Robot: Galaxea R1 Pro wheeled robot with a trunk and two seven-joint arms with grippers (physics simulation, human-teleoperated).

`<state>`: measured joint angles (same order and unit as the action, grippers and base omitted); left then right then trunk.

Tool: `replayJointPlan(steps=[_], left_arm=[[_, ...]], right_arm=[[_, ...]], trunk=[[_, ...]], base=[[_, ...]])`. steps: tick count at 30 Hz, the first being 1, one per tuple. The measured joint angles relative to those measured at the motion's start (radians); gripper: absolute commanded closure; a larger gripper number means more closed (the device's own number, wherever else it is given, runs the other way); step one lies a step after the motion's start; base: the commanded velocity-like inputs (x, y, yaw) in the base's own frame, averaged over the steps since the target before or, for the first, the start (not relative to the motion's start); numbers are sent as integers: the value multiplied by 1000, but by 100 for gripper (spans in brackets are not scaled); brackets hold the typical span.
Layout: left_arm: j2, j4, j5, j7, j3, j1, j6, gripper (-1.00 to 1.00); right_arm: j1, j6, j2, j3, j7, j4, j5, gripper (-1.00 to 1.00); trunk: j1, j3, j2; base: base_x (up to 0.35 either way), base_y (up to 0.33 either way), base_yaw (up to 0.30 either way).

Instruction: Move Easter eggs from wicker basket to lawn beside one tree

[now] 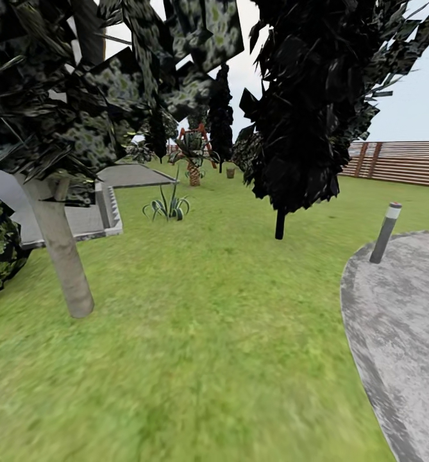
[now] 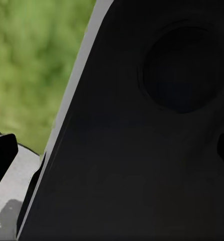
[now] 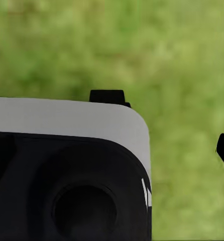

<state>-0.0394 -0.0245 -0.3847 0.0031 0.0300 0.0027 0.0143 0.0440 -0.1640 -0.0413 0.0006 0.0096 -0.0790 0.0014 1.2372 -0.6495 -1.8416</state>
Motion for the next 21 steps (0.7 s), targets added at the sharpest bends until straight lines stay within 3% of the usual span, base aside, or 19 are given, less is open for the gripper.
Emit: replayJointPlan(steps=[21], left_arm=[[0,0,0,1,1,0,0,-100]], right_arm=[[0,0,0,0,0,-2,0,-100]], trunk=[[0,0,0]], base=[[313,-135,11]])
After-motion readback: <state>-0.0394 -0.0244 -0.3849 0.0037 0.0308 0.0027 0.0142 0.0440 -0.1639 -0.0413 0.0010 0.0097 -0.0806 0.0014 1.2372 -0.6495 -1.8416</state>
